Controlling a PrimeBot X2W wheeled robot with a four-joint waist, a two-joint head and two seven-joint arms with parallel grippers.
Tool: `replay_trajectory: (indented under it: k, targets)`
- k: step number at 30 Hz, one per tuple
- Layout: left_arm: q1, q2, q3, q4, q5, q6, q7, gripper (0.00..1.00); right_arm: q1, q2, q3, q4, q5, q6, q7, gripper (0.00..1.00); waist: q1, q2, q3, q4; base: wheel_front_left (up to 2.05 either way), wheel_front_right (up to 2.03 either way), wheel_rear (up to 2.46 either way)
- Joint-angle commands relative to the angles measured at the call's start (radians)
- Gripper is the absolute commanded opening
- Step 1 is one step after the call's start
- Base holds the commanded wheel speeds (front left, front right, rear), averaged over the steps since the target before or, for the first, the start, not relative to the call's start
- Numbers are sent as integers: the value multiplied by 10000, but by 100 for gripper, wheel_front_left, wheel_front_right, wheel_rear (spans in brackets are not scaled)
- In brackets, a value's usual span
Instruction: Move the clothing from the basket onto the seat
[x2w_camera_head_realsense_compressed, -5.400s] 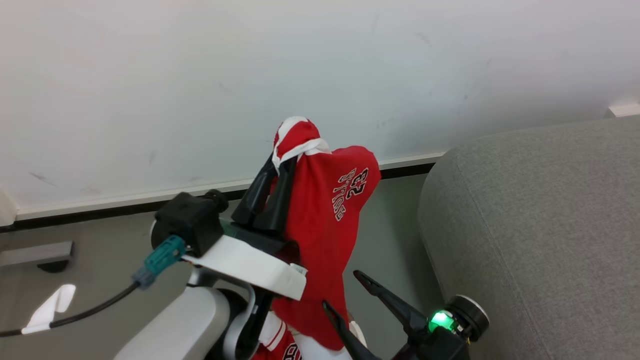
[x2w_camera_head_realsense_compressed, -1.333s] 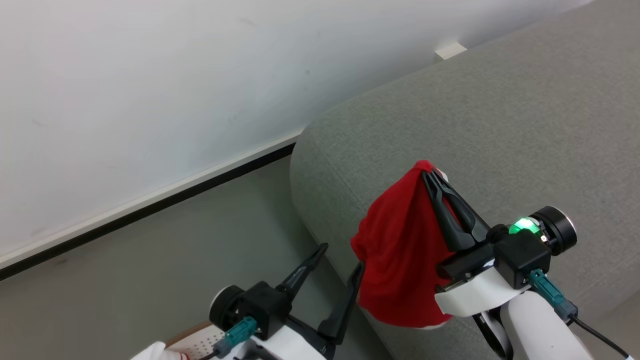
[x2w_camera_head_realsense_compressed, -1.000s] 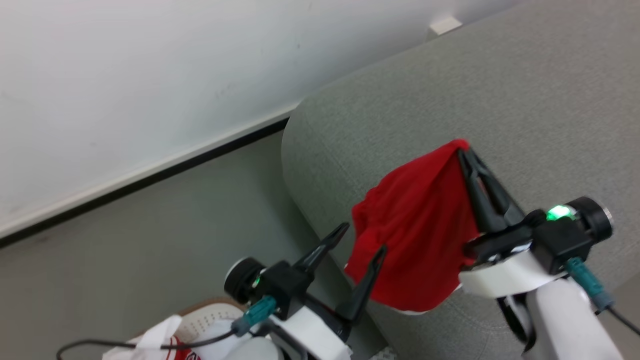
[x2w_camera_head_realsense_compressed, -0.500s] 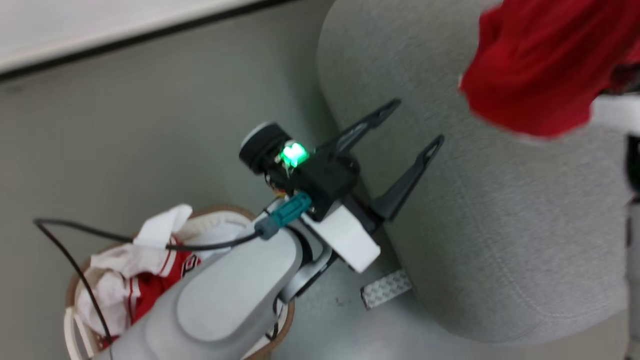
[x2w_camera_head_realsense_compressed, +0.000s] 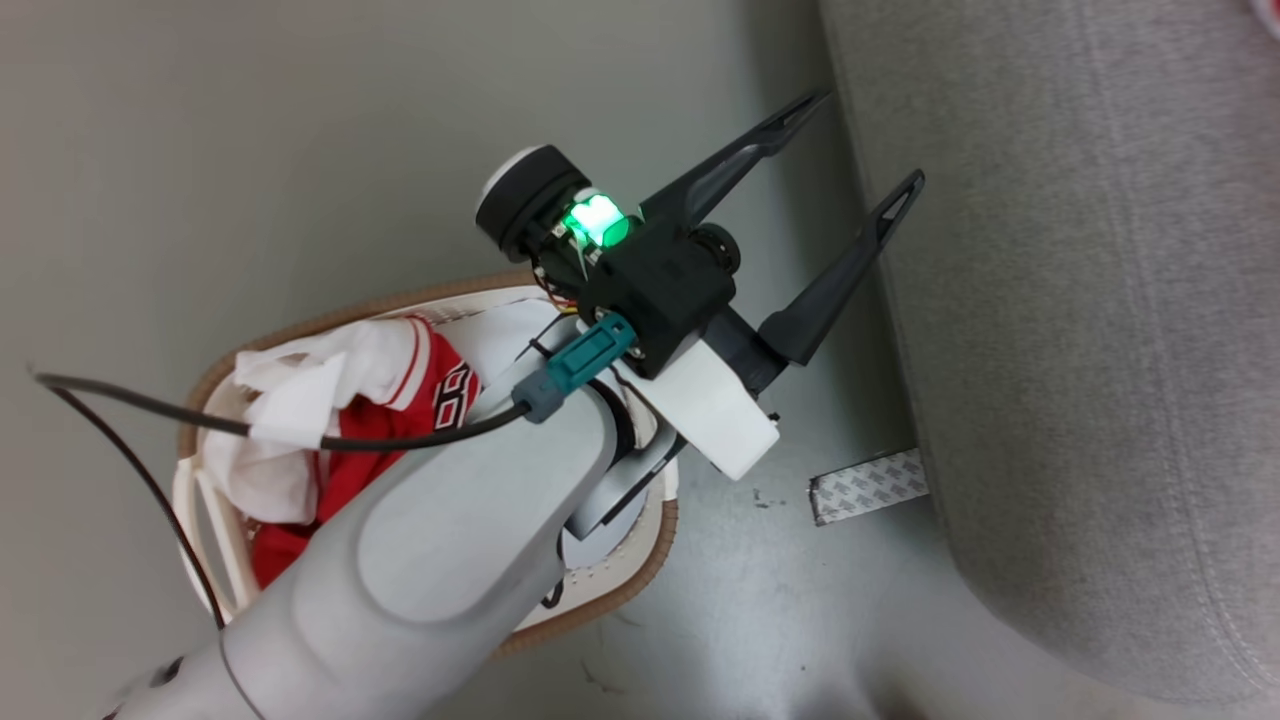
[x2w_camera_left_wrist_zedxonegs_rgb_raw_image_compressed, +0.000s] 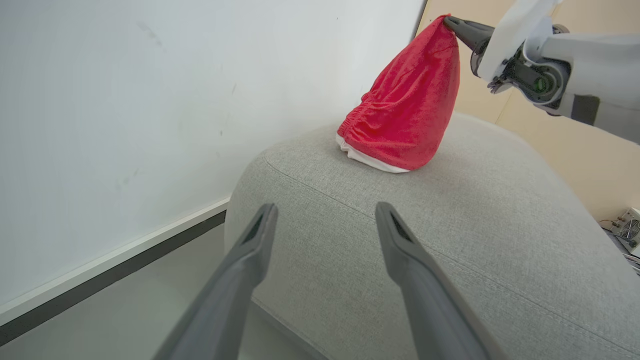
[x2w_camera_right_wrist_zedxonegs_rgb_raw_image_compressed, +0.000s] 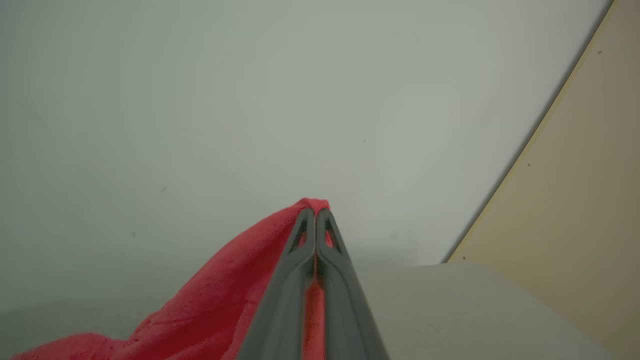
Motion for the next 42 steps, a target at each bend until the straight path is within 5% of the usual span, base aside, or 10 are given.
replay_trajectory:
  k: [1, 9, 12, 13, 18, 25, 42]
  targets:
    - [65, 51, -33, 61, 5, -27, -82, 100, -92, -159, -262, 399, -221, -25, 56, 0, -2, 0, 86, 157, 0, 0, 0]
    - [405, 74, -79, 324, -209, 47, -297, 100, 421, -125, -1494, 2783, -1071, -25, 5, 0, -2, 0, -321, 130, 0, 0, 0]
    - [559, 94, -88, 407, -281, 85, -307, 100, 488, -22, -1623, 3492, -1096, -25, -9, 44, -2, 0, -533, 99, 0, 0, 0]
    - [581, 128, -79, 421, -288, 105, -319, 100, 512, -11, -1625, 3621, -1047, -25, -35, 100, -2, 0, -612, 81, 0, 0, 0]
    - [930, 304, 19, 496, -454, 244, -458, 100, 945, 176, -1351, 3710, -1005, -25, -89, 100, -2, 0, -1213, -59, 0, 0, 0]
    - [1898, 593, 403, 645, -868, 579, -821, 100, 2415, 763, -296, 1816, -359, -25, -92, 100, -2, 0, -2560, -171, 0, 0, 0]
    - [5331, 1112, 2295, 518, -1249, 1304, -1059, 100, 6472, 1135, 2169, -1490, 1069, -25, -77, 100, -2, 0, -5866, 874, 0, 0, 0]
